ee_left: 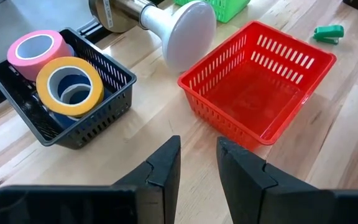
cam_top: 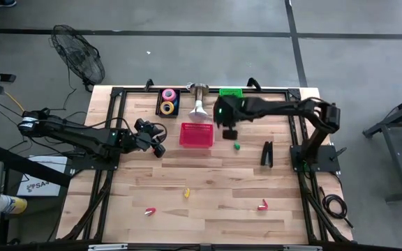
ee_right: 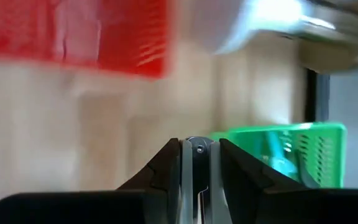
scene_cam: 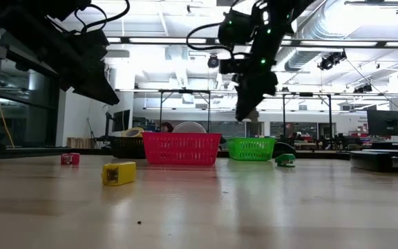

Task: Pick and place Stapler, Stapler remover, tape
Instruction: Put the green staple remover into the green basket, then put the black stapler into the red basket

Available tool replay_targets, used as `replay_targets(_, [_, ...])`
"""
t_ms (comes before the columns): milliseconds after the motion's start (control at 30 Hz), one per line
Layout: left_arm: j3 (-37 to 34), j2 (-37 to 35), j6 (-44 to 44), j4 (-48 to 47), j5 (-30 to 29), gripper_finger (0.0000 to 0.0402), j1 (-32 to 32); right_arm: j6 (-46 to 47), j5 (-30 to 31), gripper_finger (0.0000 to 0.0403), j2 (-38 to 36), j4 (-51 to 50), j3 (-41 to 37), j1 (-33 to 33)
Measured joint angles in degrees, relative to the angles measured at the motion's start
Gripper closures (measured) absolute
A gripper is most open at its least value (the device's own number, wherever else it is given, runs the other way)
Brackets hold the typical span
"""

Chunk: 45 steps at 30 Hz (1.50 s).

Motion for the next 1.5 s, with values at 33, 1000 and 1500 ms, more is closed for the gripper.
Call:
replay_targets(33, [0.00, 0.00, 0.00, 0.03, 0.00, 0.0300, 0.01, 1.44, -0.60, 0.0320, 0.00, 1.48, -0.01, -1.44])
replay_targets(1000, [0.00, 0.00, -0.15, 0.02, -0.02, 0.0300, -0.01, 12.49, -6.67, 0.0308, 0.35, 19.93, -8.80, -18.89])
replay_targets(1500, [0.00, 0.00, -0.17, 0.02, 0.02, 0.0300, -0.02, 17.96, -3.62, 0.0195, 0.35, 20.94, -9.05, -18.85])
